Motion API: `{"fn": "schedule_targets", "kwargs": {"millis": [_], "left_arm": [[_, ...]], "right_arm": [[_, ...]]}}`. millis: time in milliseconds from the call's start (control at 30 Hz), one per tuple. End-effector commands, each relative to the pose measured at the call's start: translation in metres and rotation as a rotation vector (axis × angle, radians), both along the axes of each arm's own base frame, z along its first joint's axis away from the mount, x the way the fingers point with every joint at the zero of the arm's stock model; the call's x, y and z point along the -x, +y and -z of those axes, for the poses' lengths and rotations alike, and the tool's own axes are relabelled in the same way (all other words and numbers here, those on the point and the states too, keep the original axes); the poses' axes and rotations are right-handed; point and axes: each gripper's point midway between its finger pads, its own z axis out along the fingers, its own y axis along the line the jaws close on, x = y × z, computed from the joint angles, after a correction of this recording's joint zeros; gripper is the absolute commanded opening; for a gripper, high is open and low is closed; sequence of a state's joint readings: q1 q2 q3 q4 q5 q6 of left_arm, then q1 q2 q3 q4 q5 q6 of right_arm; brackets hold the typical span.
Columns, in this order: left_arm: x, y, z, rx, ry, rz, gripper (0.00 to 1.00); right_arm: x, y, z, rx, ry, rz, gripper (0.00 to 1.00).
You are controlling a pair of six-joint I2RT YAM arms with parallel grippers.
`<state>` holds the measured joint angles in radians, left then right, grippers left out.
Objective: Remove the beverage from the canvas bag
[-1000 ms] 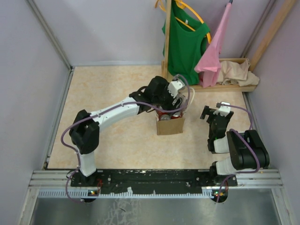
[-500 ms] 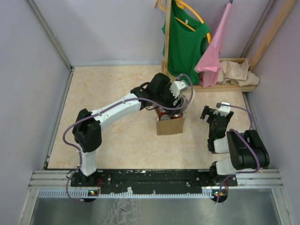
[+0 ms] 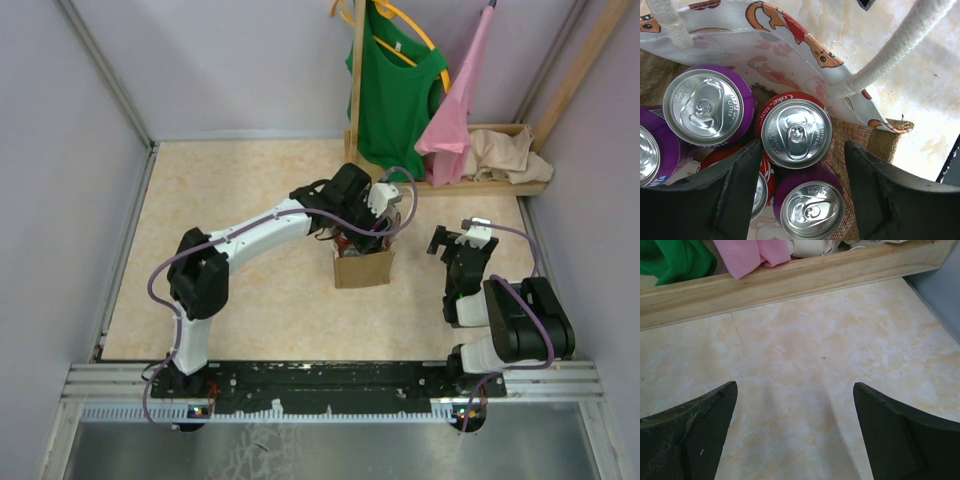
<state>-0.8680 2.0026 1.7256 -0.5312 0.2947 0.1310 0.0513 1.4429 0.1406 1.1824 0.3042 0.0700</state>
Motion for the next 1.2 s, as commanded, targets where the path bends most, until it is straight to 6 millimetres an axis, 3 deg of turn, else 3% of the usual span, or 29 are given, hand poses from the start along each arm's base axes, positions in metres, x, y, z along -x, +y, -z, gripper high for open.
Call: {"fn": "schedule_targets", "kwargs": {"millis": [0,400,533,867,1167], "left_arm": [[0.002,-0.001,0.001,-0.018,0.006,-0.012,0.73],[0.002,0.002,0.027,-0.085,0.035,-0.030,0.77],[0.003,0.004,0.035,-0.121,0.037,-0.036,0.72],[0.005,0.014,0.060,-0.231,0.055,-0.054,0.74],[0.005,0.029,0.074,-0.329,0.068,-0.093,0.71]], "right_arm": [[-0.010,-0.002,-0.024,0.005,-0.085,0.012,0.99],[-0.010,-0.002,-0.024,0.006,-0.084,0.011,0.99],[-0.010,-0.002,-0.024,0.006,-0.084,0.011,0.99],[-0.010,-0.002,-0.024,0.006,-0.084,0.011,0.99],[-0.010,-0.002,-0.024,0.005,-0.084,0.011,0.99]]}}
